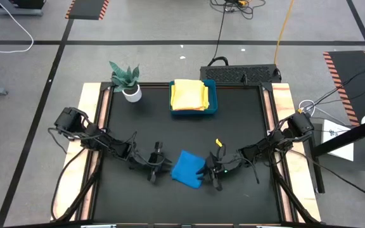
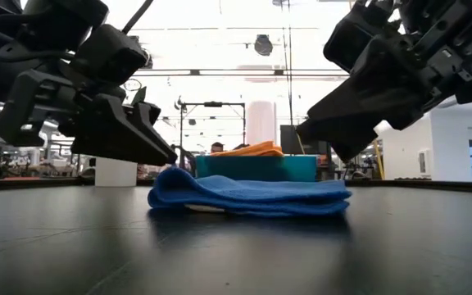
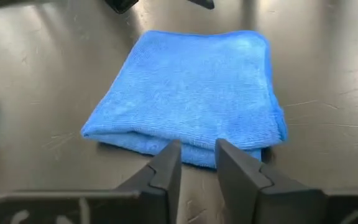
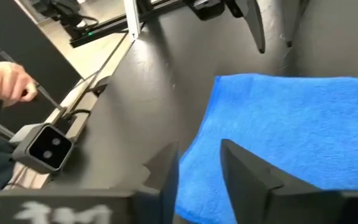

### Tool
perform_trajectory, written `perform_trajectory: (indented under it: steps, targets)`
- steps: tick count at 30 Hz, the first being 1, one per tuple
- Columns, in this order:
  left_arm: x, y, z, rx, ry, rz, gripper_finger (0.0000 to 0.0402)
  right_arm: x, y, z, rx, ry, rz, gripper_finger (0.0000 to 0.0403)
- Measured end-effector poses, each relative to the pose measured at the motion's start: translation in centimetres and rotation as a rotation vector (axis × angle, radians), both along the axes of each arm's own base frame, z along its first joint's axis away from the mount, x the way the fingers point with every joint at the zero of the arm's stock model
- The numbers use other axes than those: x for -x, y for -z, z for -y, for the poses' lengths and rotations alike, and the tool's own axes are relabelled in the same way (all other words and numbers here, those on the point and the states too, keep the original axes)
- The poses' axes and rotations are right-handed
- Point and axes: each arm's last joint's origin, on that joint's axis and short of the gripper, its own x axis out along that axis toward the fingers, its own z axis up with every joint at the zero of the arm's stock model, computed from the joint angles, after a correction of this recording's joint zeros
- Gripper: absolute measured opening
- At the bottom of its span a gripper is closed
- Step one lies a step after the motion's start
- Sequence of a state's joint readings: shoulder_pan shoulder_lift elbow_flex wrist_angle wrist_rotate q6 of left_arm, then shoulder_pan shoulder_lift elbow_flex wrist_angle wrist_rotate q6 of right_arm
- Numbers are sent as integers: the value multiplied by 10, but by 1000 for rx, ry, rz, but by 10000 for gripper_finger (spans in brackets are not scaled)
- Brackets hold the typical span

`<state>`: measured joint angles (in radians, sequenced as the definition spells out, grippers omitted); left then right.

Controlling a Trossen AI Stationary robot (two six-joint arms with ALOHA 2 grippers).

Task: Fold microfiber towels
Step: Put the folded blue microfiber cloth into the blue bin

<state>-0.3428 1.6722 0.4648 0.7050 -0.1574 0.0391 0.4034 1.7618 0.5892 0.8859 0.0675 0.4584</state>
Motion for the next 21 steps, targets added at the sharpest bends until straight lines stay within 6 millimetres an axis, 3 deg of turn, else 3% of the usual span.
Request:
perform_trajectory:
  steps: [6,11,16,21]
  targets:
    - [-3,-10,-1,17,-39,76,137,0,-1,1,-11,-9,-7,162]
    - [-13,-23,-16,137,-145,190,153,1,0,18,-6,196,-100,181]
    - [-28,-23,-44,299,-178,88,175,0,5,34,-60,336,-185,183]
    - [-41,-27,-58,347,-174,-30,221,-1,7,39,-107,330,-219,183]
